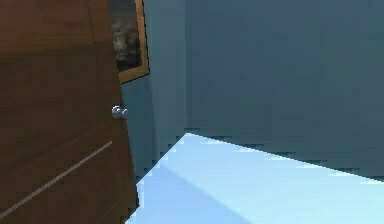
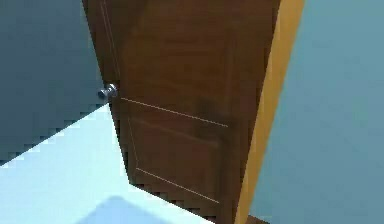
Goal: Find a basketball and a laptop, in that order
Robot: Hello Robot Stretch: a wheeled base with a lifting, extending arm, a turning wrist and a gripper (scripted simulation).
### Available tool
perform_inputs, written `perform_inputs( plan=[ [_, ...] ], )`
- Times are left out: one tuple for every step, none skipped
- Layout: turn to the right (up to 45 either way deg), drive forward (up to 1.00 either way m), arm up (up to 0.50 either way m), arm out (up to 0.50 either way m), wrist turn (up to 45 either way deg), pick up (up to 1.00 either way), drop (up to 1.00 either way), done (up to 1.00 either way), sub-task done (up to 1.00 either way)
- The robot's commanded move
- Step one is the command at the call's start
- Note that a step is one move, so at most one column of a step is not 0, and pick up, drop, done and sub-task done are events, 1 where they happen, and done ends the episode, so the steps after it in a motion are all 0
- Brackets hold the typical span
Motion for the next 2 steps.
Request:
perform_inputs(
  plan=[
    [24.0,0.0,0.0,0.0,0.0,0.0,0.0,0.0,0.0],
    [0.0,1.0,0.0,0.0,0.0,0.0,0.0,0.0,0.0]
  ],
)
